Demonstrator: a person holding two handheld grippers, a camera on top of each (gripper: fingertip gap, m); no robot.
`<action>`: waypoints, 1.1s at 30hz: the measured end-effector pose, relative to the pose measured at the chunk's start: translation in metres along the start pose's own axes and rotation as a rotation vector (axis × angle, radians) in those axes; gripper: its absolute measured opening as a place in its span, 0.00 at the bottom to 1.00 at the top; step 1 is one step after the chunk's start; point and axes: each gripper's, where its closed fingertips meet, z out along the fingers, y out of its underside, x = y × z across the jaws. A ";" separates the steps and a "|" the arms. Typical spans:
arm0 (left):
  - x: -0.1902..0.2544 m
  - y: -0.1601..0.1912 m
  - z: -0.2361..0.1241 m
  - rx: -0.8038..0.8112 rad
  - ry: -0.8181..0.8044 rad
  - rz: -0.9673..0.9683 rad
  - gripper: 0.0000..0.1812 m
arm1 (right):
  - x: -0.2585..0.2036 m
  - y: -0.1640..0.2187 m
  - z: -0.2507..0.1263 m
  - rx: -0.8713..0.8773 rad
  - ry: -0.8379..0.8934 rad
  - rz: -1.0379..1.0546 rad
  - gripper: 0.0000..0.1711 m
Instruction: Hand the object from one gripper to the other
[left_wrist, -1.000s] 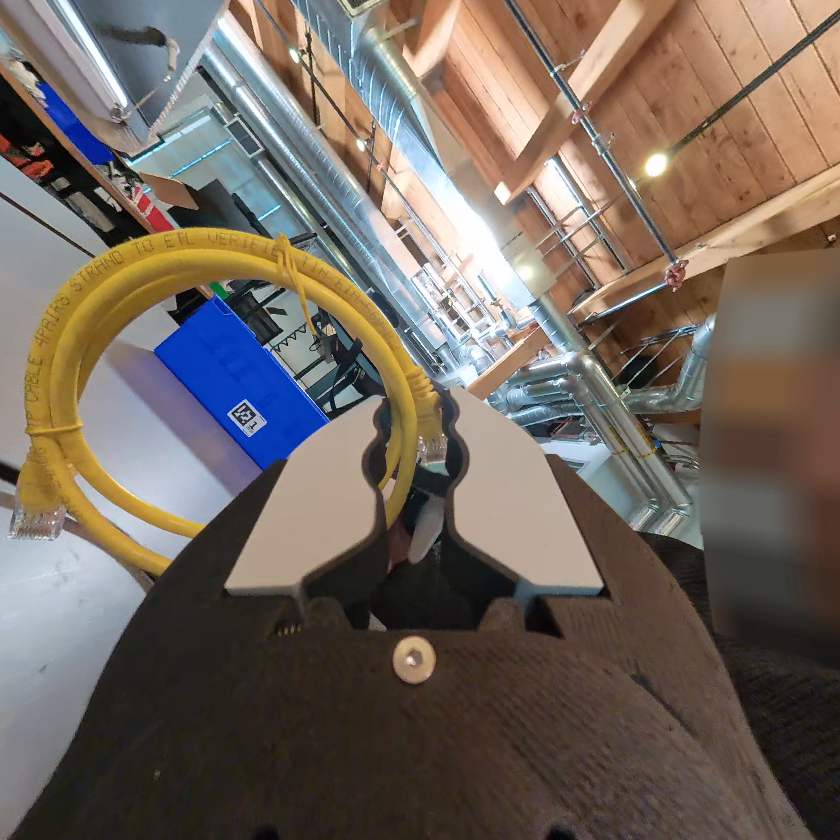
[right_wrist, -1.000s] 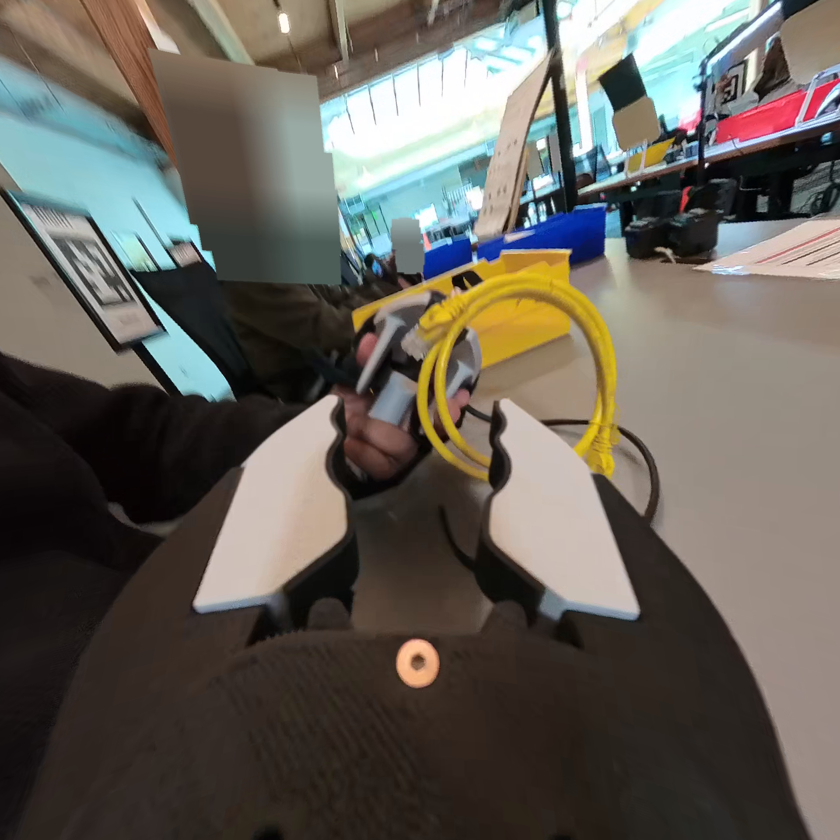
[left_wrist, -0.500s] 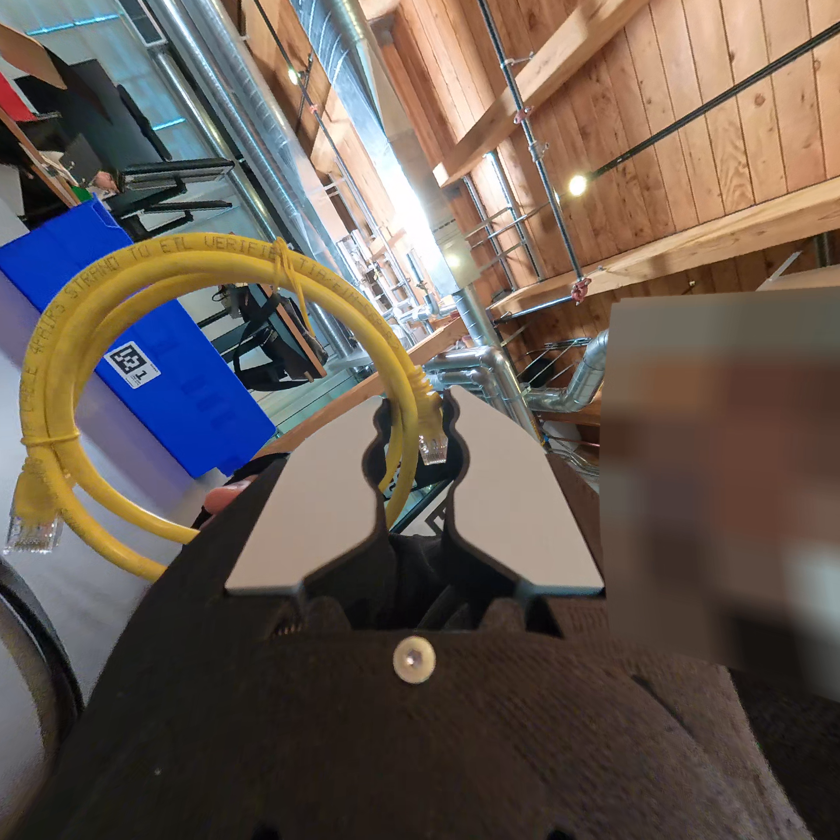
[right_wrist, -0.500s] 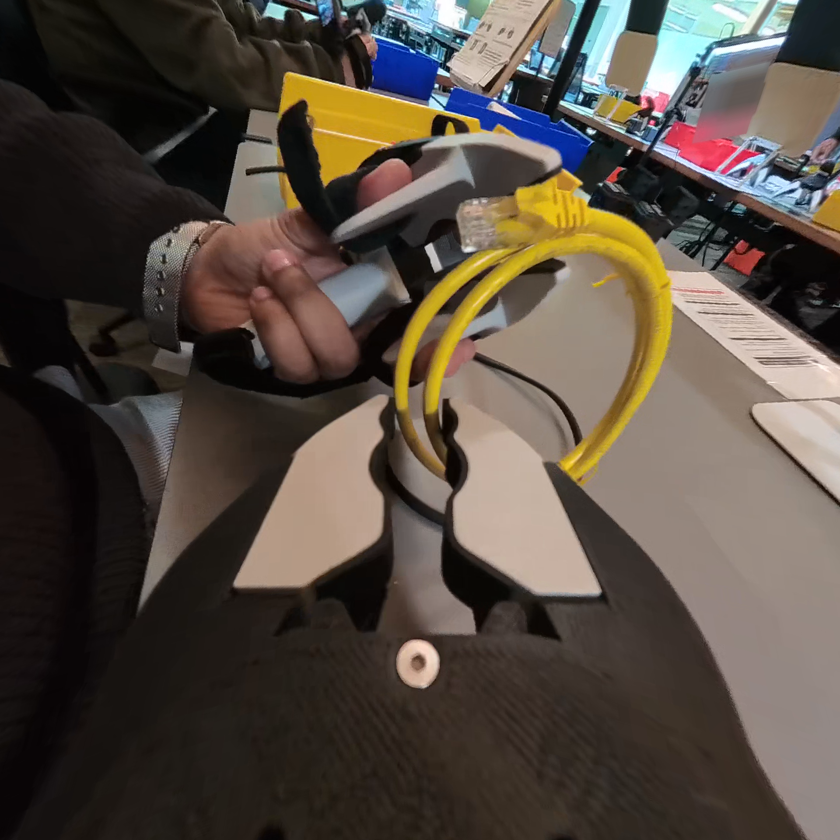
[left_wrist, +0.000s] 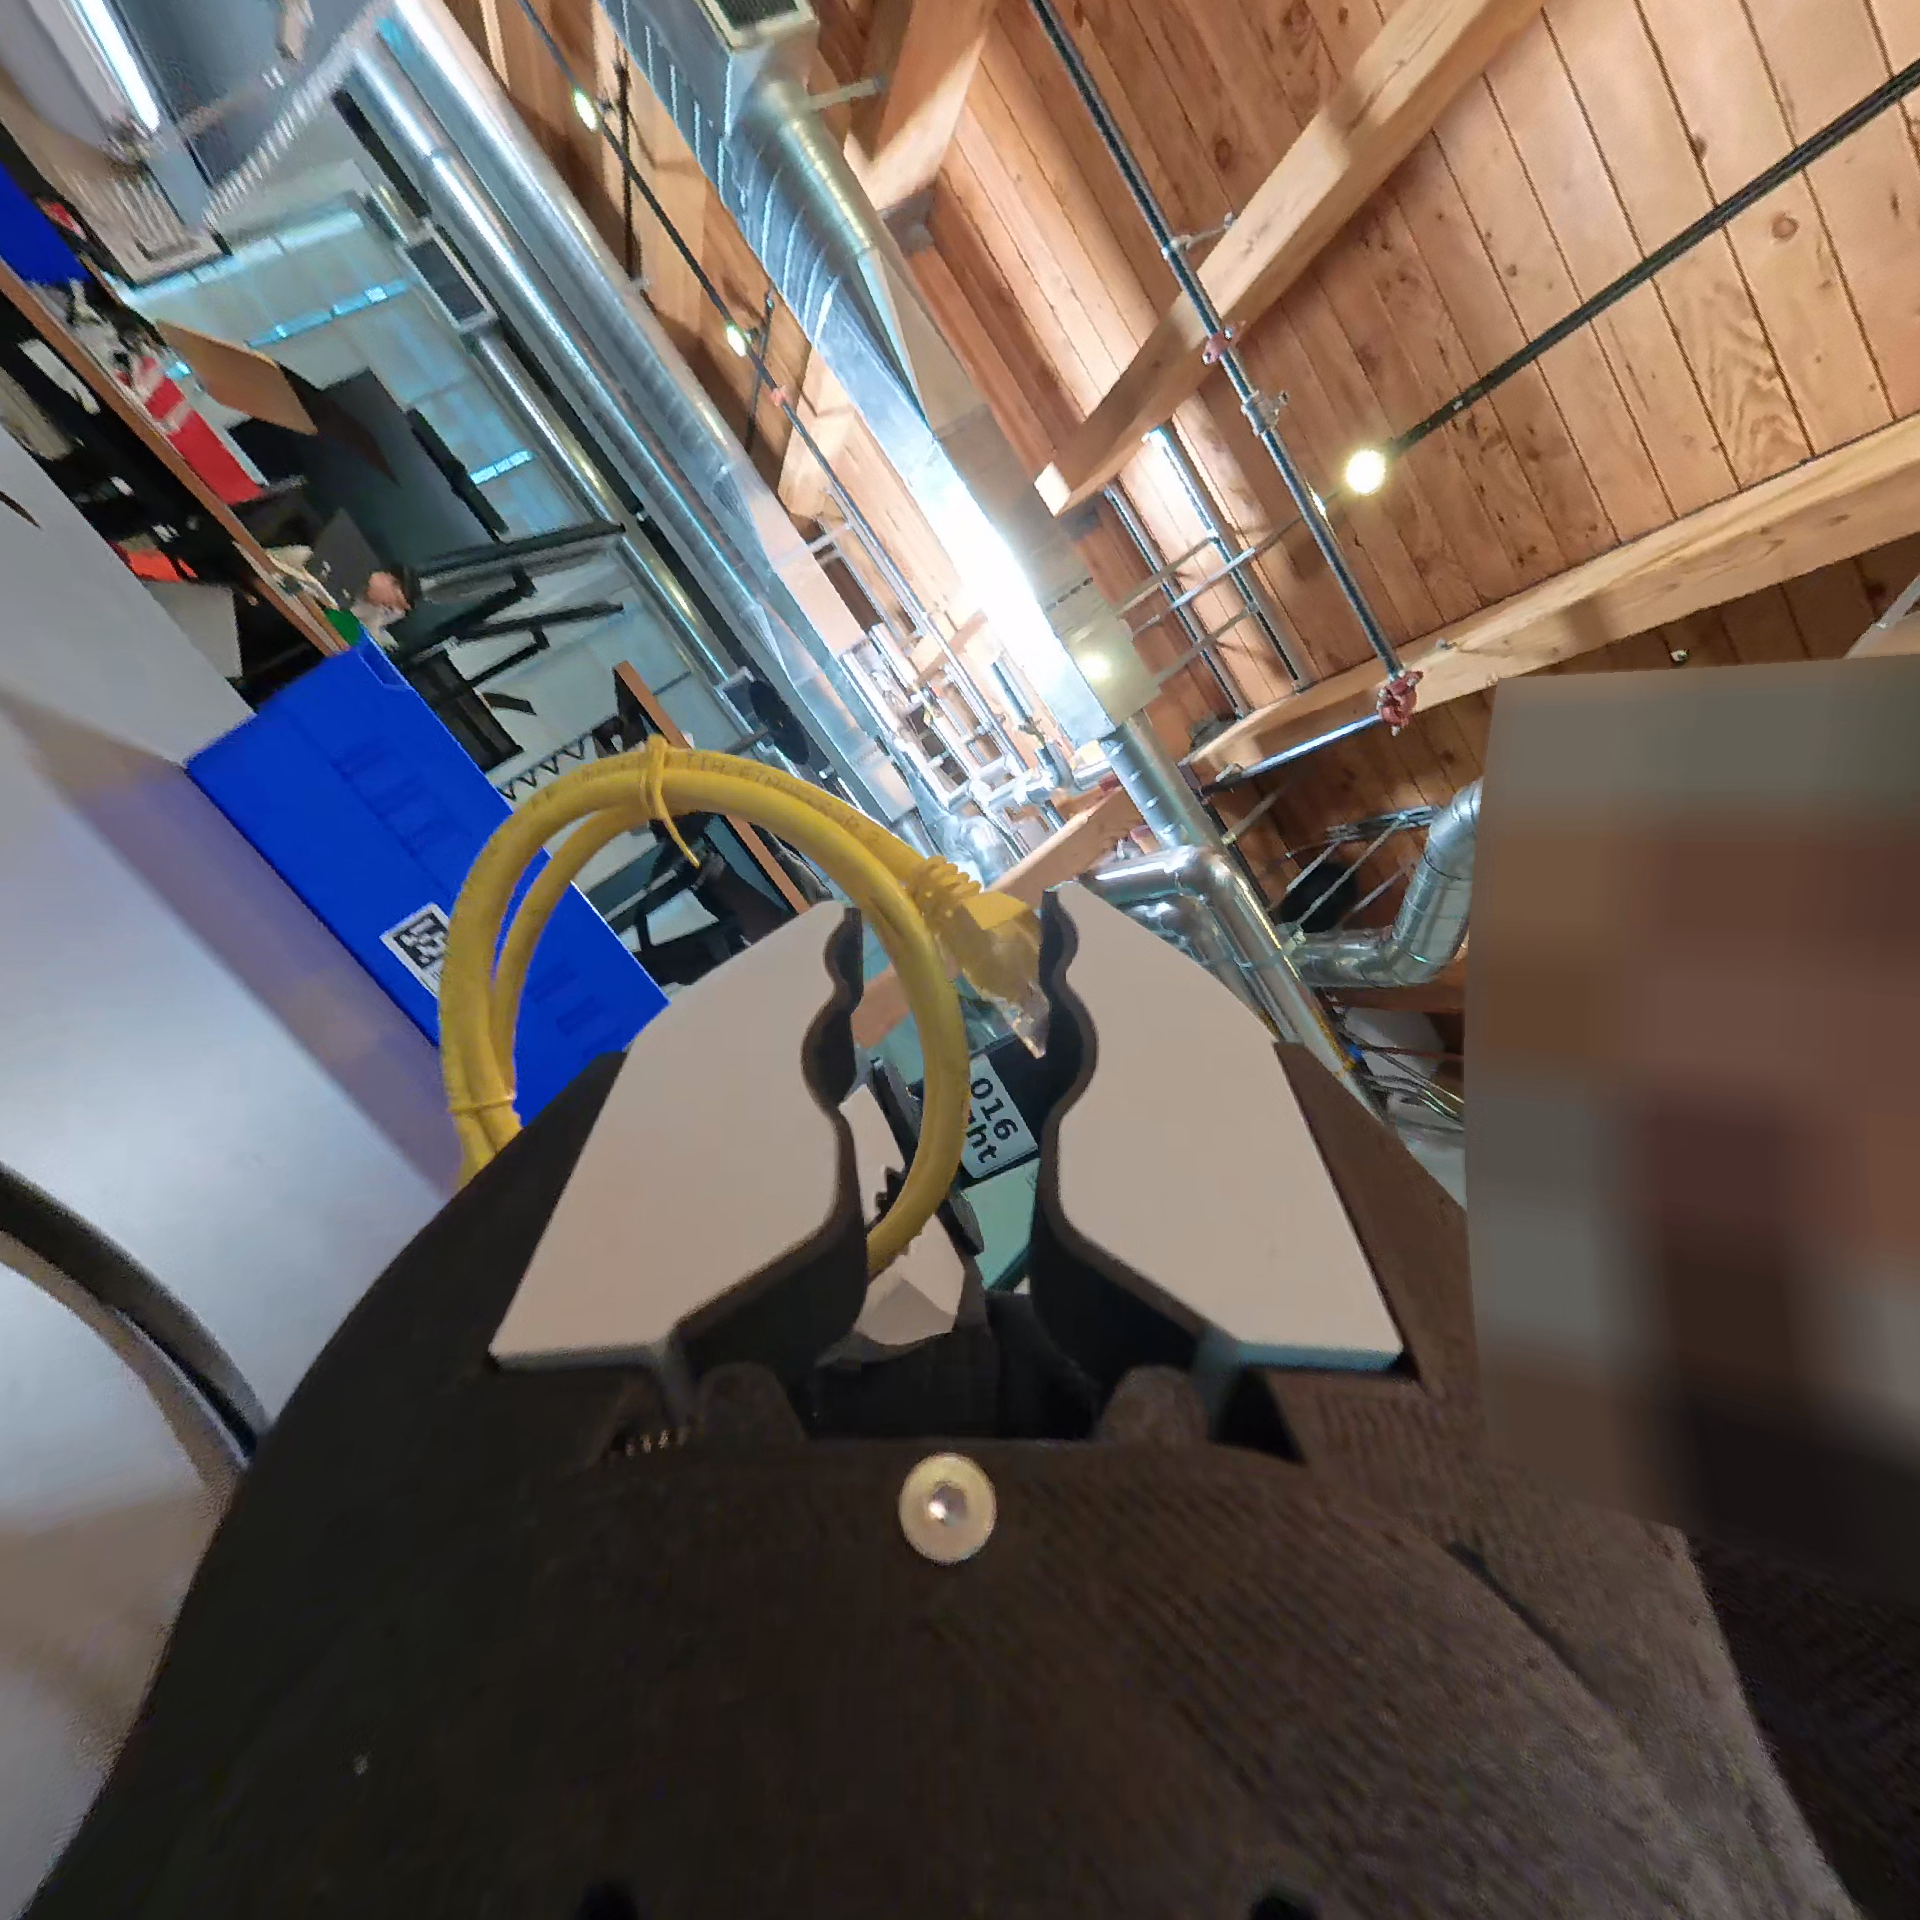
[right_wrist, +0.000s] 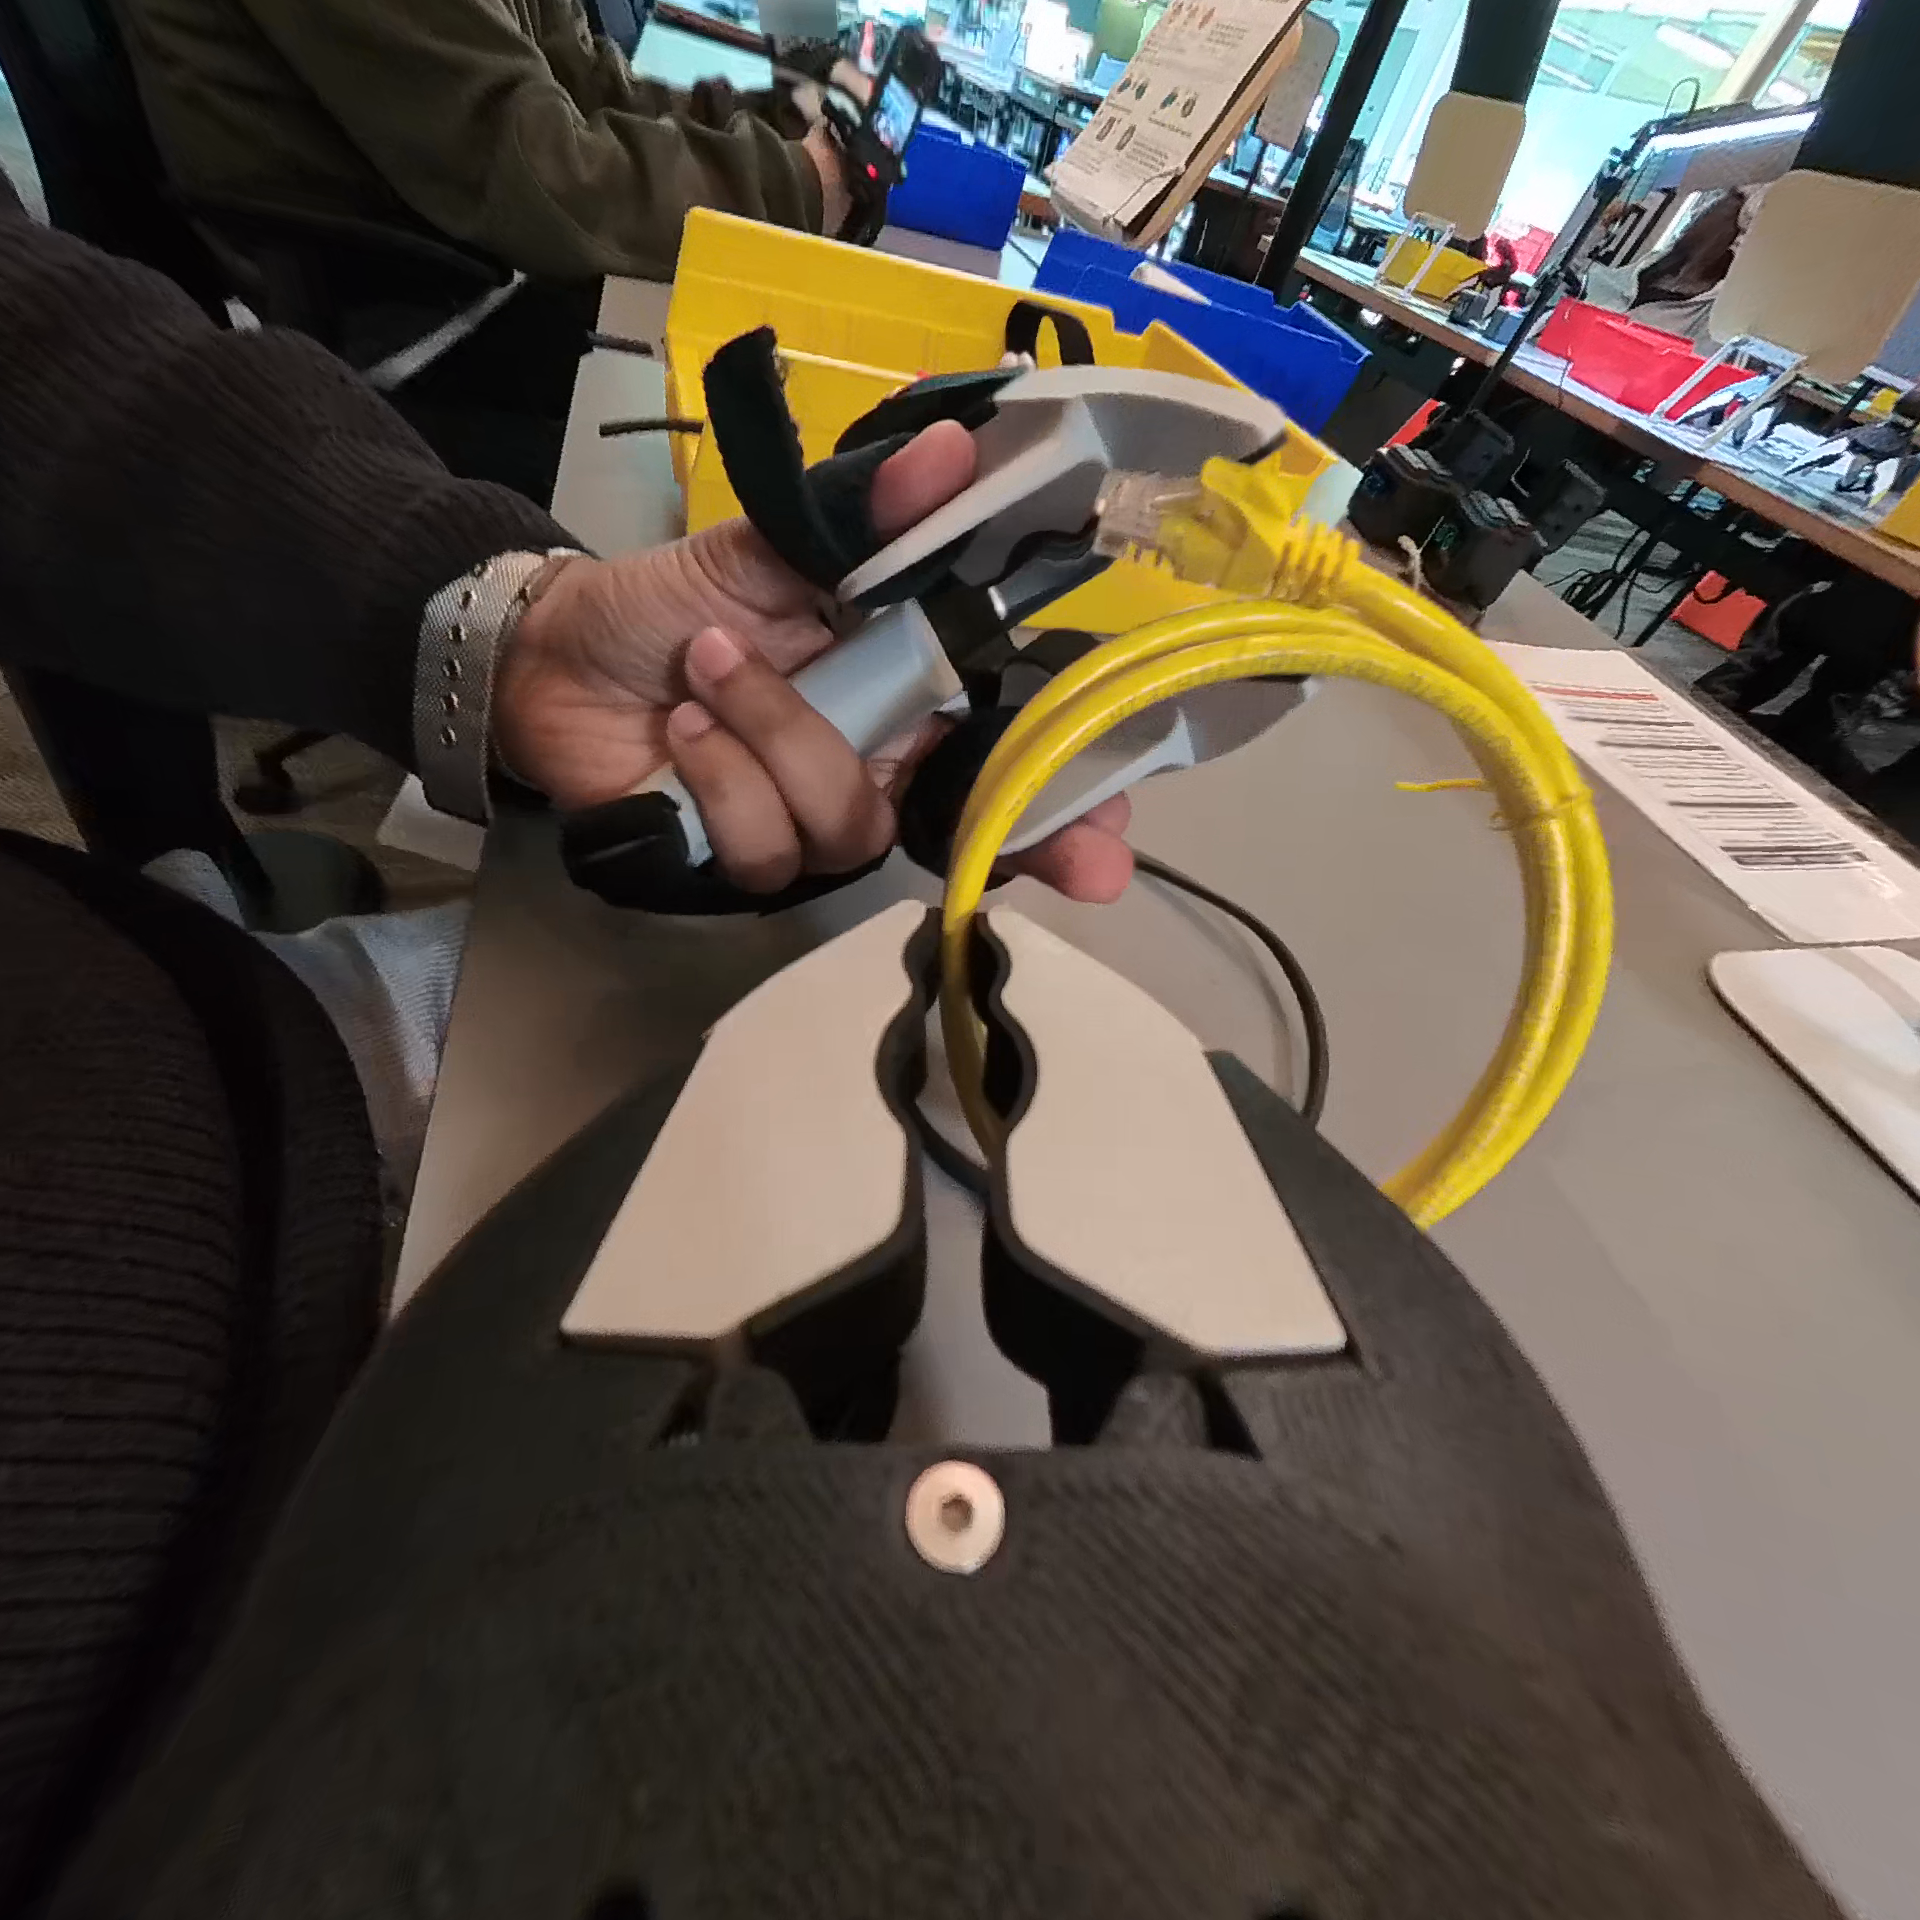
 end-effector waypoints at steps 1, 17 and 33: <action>-0.001 -0.002 -0.001 0.011 -0.013 0.012 0.21 | 0.001 -0.002 -0.001 0.017 -0.008 0.028 0.03; 0.002 -0.015 -0.004 0.021 -0.064 0.117 0.42 | 0.023 -0.053 -0.045 0.496 -0.352 0.694 0.03; -0.052 0.072 0.003 -0.679 -0.511 1.280 0.46 | 0.058 -0.052 -0.062 0.689 -0.525 1.178 0.03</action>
